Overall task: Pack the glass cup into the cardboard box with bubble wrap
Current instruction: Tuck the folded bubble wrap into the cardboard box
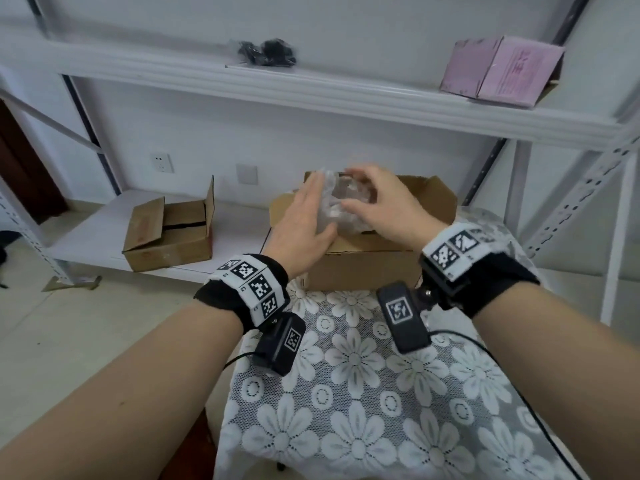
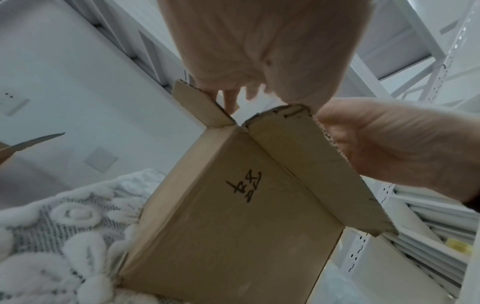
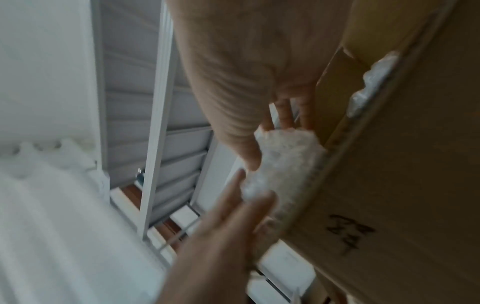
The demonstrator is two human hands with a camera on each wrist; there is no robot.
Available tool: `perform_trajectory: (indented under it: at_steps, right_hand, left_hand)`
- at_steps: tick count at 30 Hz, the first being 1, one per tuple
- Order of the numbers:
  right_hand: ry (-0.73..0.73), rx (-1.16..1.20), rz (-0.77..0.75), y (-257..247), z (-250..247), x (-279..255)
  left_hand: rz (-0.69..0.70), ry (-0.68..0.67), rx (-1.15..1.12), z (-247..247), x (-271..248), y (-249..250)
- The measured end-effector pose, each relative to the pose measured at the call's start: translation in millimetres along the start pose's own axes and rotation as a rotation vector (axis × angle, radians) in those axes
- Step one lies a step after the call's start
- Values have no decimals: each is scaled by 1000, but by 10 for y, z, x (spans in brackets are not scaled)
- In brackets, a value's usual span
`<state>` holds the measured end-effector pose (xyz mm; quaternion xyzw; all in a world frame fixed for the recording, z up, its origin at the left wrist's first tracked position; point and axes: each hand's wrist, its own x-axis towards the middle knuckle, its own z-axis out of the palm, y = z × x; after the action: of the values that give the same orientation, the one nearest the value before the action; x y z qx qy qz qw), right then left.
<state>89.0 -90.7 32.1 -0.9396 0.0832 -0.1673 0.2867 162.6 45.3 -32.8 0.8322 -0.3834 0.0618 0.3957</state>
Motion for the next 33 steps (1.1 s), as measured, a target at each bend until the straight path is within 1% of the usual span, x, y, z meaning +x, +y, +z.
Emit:
perform_trajectory:
  at_steps: [2,3,6,8,9,10,11,12,13,16,20,22,24,26,27,28,31,32,33]
  right_hand:
    - [59,-142,1,61,89,-52]
    - [76,-145,10,90,129,-58]
    - [177,-54,-42,82,179,-61]
    - [236,18,-62,54,167,-83]
    - [219,10,-67,49,153,-103]
    - [170,-43,-69,57,145,-127]
    - [106,-117,-67,75,146,-145]
    - [54,-178,-57,97,153,-156]
    - [24,-205,-40,123,163,-151]
    - [-56,-188,-1,147,180,-59]
    - [-243,-259,24,112,191,144]
    - [-312,-276,55,113,201,236]
    - [-351,-315,70,96,221,286]
    - [-393,-358,68,62,243,292]
    - [-422,-372,76,52,253,284]
    - [-461,-367,93,49,246,271]
    - [-566,-285,108,65,189,219]
    - [-556,-251,102,75,166,190]
    - [-504,-211,103,93,150,158]
  left_hand:
    - [68,-26,54,-24,-3,28]
    - [79,-33,73,-29,-3,31]
    - [47,-51,98,-32,37,20]
    - [0,3,127,-45,104,12]
    - [-28,62,130,-59,139,8]
    - [-55,125,119,-74,169,7]
    - [-73,166,109,-86,189,4]
    - [-79,176,108,-91,200,5]
    - [-78,164,114,-87,204,8]
    - [-100,100,168,-60,196,25]
    - [-90,10,315,-50,238,57]
    - [-89,-29,383,-24,258,85]
    - [-117,-6,374,-6,283,93]
    - [-136,96,320,18,299,73]
    - [-119,124,302,17,307,64]
    - [-81,115,295,11,312,50]
    - [89,30,355,1,308,51]
    - [165,39,393,-1,297,55]
    - [228,68,433,3,289,49]
